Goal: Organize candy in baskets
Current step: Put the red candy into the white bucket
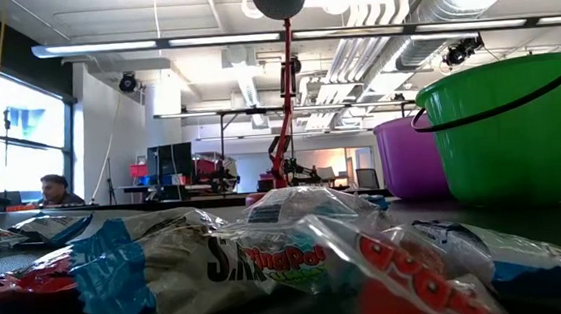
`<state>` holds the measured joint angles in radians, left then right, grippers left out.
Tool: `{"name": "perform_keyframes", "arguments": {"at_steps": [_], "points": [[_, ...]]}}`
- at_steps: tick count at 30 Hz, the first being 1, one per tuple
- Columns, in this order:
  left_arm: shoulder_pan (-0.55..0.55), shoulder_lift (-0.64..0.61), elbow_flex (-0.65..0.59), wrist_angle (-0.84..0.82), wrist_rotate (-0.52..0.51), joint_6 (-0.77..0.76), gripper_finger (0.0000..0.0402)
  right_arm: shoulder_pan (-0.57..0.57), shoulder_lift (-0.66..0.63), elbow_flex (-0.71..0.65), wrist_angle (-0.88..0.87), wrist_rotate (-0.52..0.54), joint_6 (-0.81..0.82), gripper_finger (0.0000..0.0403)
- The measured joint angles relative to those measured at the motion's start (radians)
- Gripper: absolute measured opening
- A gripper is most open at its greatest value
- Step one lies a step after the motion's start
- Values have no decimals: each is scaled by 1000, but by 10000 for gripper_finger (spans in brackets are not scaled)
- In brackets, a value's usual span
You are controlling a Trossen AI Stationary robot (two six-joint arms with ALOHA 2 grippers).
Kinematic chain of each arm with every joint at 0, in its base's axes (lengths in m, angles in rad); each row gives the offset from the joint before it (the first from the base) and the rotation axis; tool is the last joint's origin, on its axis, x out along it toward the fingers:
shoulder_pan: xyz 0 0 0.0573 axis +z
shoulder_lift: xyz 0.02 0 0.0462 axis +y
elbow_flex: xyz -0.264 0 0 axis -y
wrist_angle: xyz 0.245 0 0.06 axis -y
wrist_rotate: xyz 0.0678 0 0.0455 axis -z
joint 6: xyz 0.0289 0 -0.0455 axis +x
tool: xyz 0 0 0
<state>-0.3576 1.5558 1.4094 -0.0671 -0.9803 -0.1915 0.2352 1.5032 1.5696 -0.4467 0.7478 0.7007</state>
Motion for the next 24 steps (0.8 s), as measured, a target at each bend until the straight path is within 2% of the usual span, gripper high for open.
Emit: {"name": "perform_keyframes", "arguments": {"at_steps": [3, 6, 11, 14, 17, 19, 21, 24], "points": [[-10, -15, 0, -43, -14, 53, 24, 0, -5, 0, -65, -18, -6, 5], [-23, -54, 0, -115, -24, 23, 39, 3, -24, 0, -198, -71, 36, 3], [-52, -120, 0, -304, -24, -142, 50, 45, -53, 0, -485, -305, 188, 2], [-62, -151, 1, -413, -24, -252, 50, 90, -65, 0, -677, -506, 293, 2], [-64, -169, 0, -507, -15, -341, 49, 169, -66, 0, -838, -722, 423, 2], [-63, -172, 0, -549, -9, -389, 48, 246, -66, 0, -886, -827, 515, 2], [-63, -170, 0, -593, 0, -428, 48, 325, -65, 0, -887, -881, 610, 2], [-63, -166, 0, -626, 4, -473, 48, 428, -65, 0, -890, -875, 759, 2]]}}
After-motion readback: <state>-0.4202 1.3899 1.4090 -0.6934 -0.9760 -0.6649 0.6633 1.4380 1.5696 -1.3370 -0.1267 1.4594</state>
